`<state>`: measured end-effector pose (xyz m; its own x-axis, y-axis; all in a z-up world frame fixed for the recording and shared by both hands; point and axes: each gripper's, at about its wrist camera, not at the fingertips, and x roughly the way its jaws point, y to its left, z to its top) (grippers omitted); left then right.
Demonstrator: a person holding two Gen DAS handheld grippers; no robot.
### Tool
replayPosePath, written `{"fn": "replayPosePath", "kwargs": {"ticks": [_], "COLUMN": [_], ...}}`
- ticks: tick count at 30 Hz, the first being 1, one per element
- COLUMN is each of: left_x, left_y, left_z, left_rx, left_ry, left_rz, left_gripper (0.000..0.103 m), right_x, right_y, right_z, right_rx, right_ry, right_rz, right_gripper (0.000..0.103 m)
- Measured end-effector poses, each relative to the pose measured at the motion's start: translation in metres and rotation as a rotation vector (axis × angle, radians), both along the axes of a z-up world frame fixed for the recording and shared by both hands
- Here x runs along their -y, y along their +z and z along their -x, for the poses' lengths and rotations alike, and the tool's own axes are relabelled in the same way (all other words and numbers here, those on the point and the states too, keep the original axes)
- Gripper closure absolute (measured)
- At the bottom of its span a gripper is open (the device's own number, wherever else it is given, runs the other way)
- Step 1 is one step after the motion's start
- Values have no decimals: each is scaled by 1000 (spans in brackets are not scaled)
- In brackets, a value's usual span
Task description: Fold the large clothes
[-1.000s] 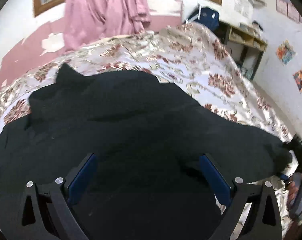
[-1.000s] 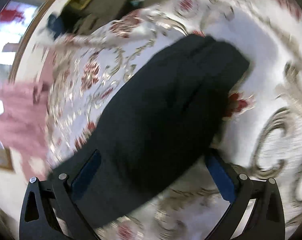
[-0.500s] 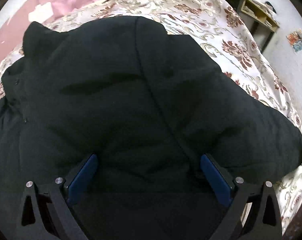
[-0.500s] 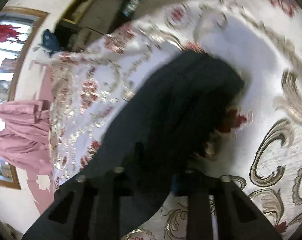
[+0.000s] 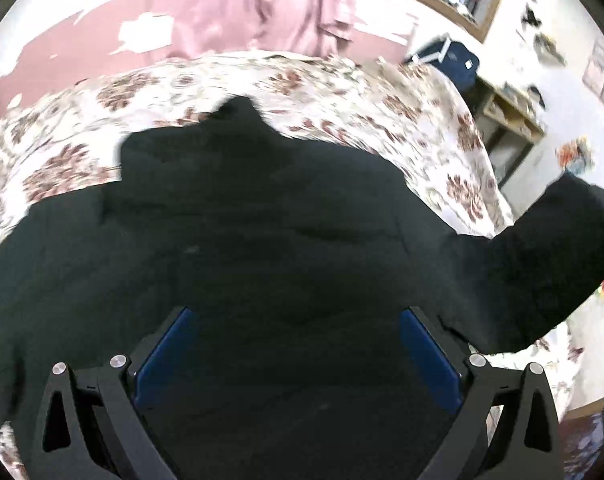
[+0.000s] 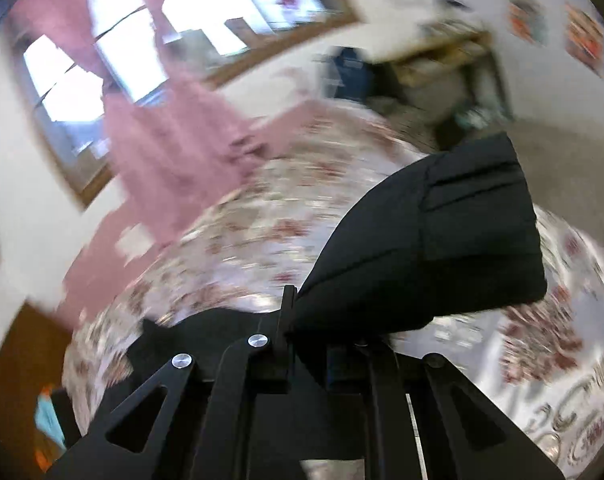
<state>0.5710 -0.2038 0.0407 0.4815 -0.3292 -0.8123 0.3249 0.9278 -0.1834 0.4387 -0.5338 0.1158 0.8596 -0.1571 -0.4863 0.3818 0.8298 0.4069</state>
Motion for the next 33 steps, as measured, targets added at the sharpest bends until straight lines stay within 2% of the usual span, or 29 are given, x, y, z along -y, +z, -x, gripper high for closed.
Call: {"fn": "replayPosePath", "kwargs": {"ticks": [2,6,9,12,16,19,21,24,27,30,31,33], "left_x": [-28,-85,-116,-146,-168,-174,-175,-174,-173,-173,-172,-165], "left_y": [13,34,42,37,17,-13,-38,-63,-89,-110,-115,-123], "left_z": [-2,-3,-5,-2,-4,-7,-6,0,8,18,22,30], "left_rx": [19,26,2,-22,-70,-165,-241,-314,-407,-481,-488,-511], "left_ry": [19,33,49,71,105,112,123,146,194,264,272,274], "left_rz": [-9,33,105,156,211,293,357,410,459,523,522,510], "left_gripper": [0,0,0,0,0,0,0,0,0,0,0,0], "right_x": [-39,-100,-152,-195,-226,-245,-254,-262,-252,-247,-244,-243], "right_y": [15,15,2,-23,-68,-104,-129,-149,-157,-156,-154,-150], "right_z": [-13,-37,-50,-54,-59,-59,-53,-46,-31,-6,-3,13], "right_rx": [-6,-34,-93,-165,-285,-382,-461,-517,-522,-533,-538,-551], "right_ry": [97,268,368,450,521,564,601,633,659,693,703,734], "right_rz": [26,-30,-7,-20,-37,-40,-88,-214,-276,-235,-220,-178], "right_gripper": [93,93,93,93,92,92,92,91,87,80,78,64]}}
